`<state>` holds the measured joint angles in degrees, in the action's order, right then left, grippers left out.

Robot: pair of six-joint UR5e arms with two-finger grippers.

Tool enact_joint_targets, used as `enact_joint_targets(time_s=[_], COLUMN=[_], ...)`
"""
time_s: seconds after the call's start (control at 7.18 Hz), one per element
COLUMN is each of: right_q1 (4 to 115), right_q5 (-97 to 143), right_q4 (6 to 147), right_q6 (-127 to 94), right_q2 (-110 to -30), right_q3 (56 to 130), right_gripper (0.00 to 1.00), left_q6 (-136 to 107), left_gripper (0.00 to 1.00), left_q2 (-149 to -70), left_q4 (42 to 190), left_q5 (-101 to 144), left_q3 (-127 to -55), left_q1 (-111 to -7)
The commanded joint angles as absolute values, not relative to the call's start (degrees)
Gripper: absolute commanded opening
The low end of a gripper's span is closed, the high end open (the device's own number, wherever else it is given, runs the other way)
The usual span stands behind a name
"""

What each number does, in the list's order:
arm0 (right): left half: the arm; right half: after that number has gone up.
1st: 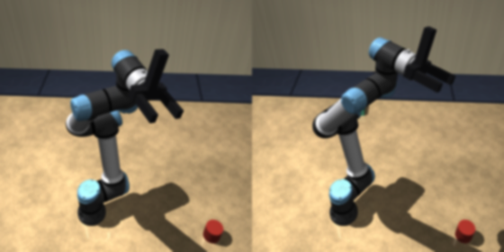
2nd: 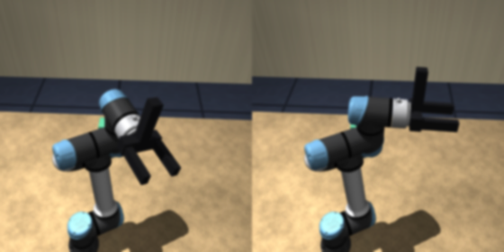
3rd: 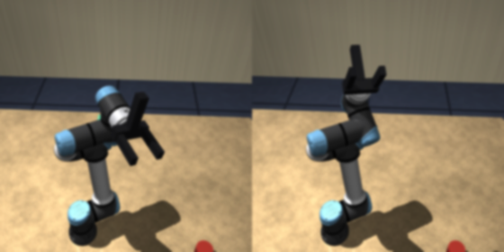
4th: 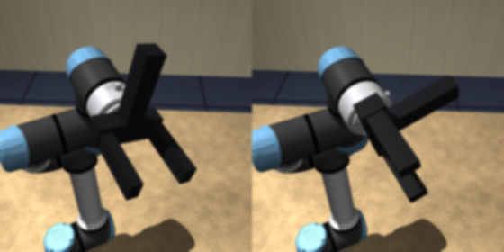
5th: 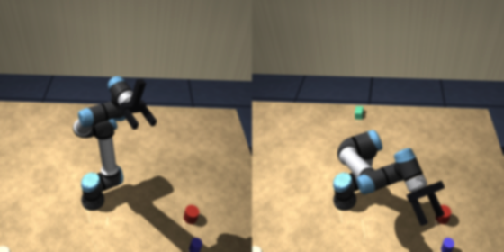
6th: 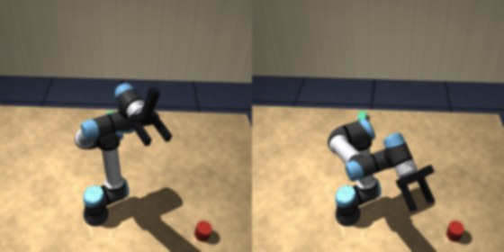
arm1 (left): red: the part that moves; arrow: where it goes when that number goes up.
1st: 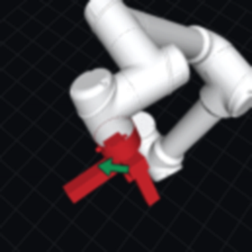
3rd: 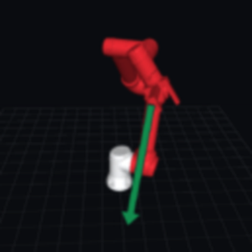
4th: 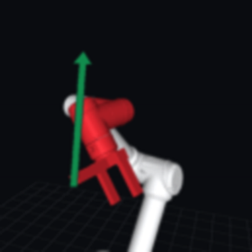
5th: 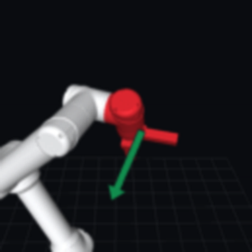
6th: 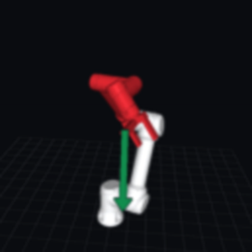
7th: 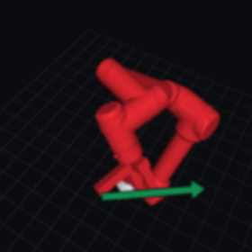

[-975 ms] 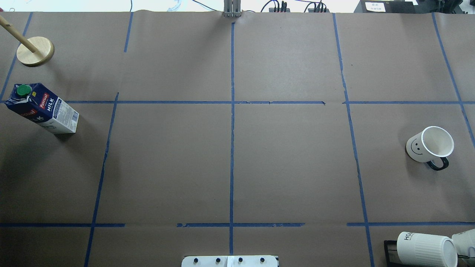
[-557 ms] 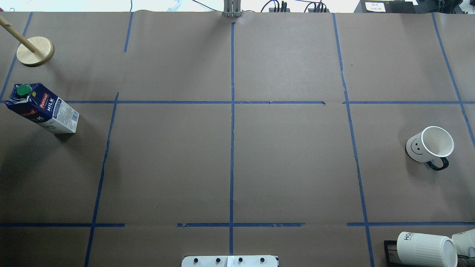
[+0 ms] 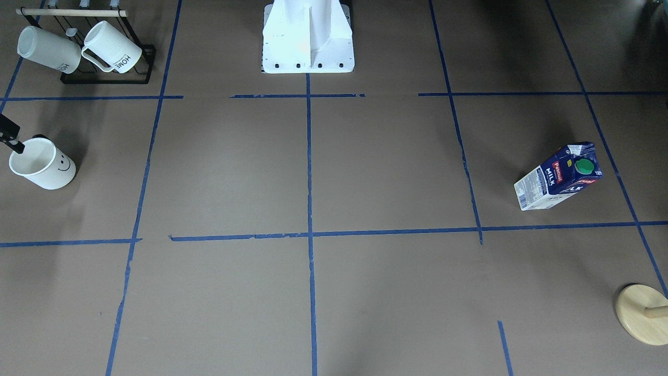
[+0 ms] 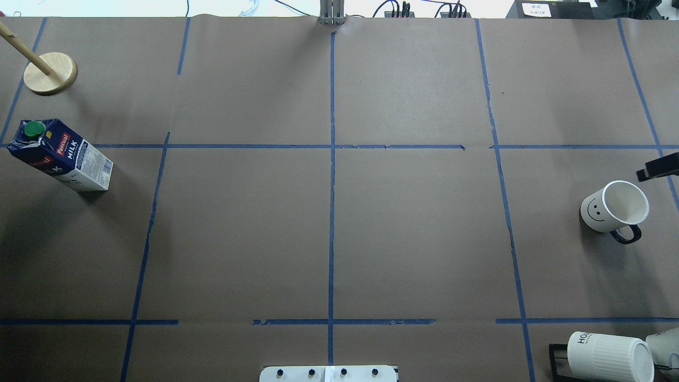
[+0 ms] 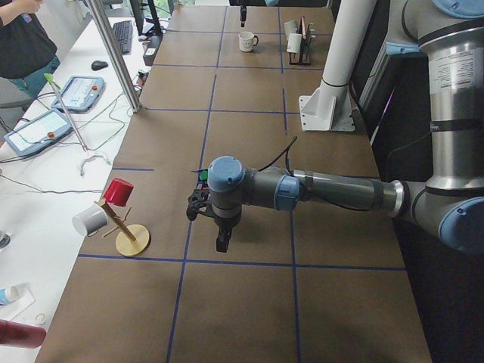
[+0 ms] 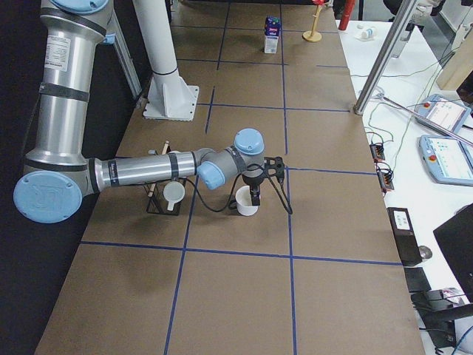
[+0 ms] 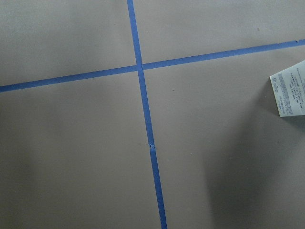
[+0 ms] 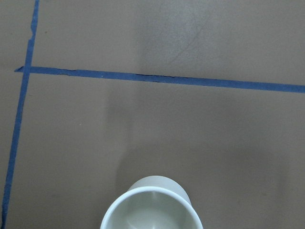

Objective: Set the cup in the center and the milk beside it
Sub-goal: 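Lower the right gripper onto the white mug and close on its rim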

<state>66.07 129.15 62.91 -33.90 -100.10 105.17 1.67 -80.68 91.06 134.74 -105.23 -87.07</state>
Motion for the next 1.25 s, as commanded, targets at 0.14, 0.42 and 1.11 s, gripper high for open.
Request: enact_joint_targets(time_s=[0.14,0.42,1.11], right_q1=[62.5,62.0,62.0], right_q5=[126.9,126.9,127.1], right_q4=[56.7,55.9,54.3], right_q6=[-35.3,-35.4,-34.9], right_q2=[-100.1,-100.1,-100.2], right_q3=[98.9,97.1,96.4], right_gripper=[0.99,0.92,0.0], left_q6=[1.6,1.7,1.6], left_gripper=[1.0,1.0,1.0], left_q2=[-80.6,-80.6,-80.6], left_q4=[91.1,91.1,91.1], left_q5=[134.7,134.7,134.7], left_q3=[-105.5,-105.6,-105.6], left_q1=[-87.1,-87.1,-87.1])
